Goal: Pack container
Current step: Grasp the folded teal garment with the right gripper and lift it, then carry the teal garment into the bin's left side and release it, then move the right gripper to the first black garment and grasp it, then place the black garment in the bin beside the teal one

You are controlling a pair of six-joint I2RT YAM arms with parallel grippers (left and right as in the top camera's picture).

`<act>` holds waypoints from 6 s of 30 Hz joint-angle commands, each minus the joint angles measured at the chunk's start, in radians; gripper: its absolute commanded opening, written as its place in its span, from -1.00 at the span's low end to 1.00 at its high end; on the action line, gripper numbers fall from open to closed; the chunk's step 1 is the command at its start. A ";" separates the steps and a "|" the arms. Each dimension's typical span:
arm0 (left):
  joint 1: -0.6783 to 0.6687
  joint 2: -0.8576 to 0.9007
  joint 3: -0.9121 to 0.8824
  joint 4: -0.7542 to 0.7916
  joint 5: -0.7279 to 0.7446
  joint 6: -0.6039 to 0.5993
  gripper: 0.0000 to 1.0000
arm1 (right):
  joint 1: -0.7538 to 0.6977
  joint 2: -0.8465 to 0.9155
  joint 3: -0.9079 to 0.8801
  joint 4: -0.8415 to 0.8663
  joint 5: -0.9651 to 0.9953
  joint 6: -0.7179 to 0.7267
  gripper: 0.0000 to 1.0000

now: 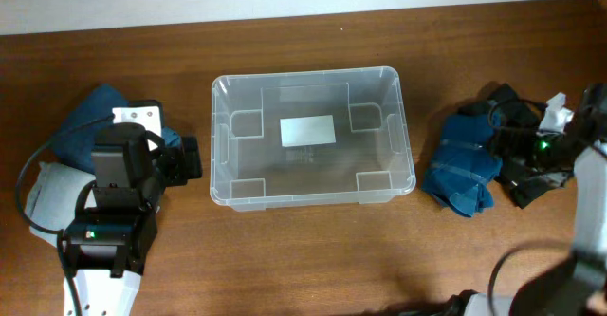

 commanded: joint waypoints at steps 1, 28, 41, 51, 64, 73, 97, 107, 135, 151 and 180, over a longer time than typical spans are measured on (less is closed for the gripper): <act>0.005 0.003 0.026 0.016 0.011 -0.006 0.99 | 0.000 0.140 -0.017 0.042 -0.126 -0.044 0.97; 0.005 0.003 0.026 0.020 0.010 -0.006 0.99 | 0.101 -0.027 0.235 -0.036 -0.215 -0.039 -0.91; 0.038 0.002 0.026 -0.018 -0.013 -0.014 0.99 | 0.687 -0.129 0.314 0.073 -0.197 0.209 -0.92; 0.330 0.003 0.026 -0.098 0.056 -0.074 0.99 | 1.091 0.187 0.314 0.348 0.018 0.524 -0.92; 0.339 0.012 0.026 -0.098 0.056 -0.074 0.99 | 1.162 0.528 0.314 0.489 -0.127 0.746 -0.28; 0.339 0.016 0.026 -0.098 0.056 -0.074 0.99 | 1.075 0.363 0.399 0.263 -0.010 0.512 0.97; 0.339 0.016 0.026 -0.095 0.056 -0.073 0.99 | -0.208 0.035 0.018 0.142 0.126 0.348 0.96; 0.339 0.027 0.026 -0.092 0.056 -0.073 0.99 | -0.381 0.199 -0.161 0.389 -0.171 0.202 0.97; 0.339 0.027 0.026 -0.091 0.056 -0.073 0.99 | -0.261 -0.174 0.122 0.122 -0.331 0.162 -0.88; 0.339 0.027 0.026 -0.092 0.056 -0.073 0.99 | 0.708 -0.116 0.129 0.075 -0.054 0.144 -0.90; 0.339 0.027 0.026 -0.092 0.056 -0.073 0.99 | 0.646 -0.031 0.467 -0.011 0.375 0.251 0.97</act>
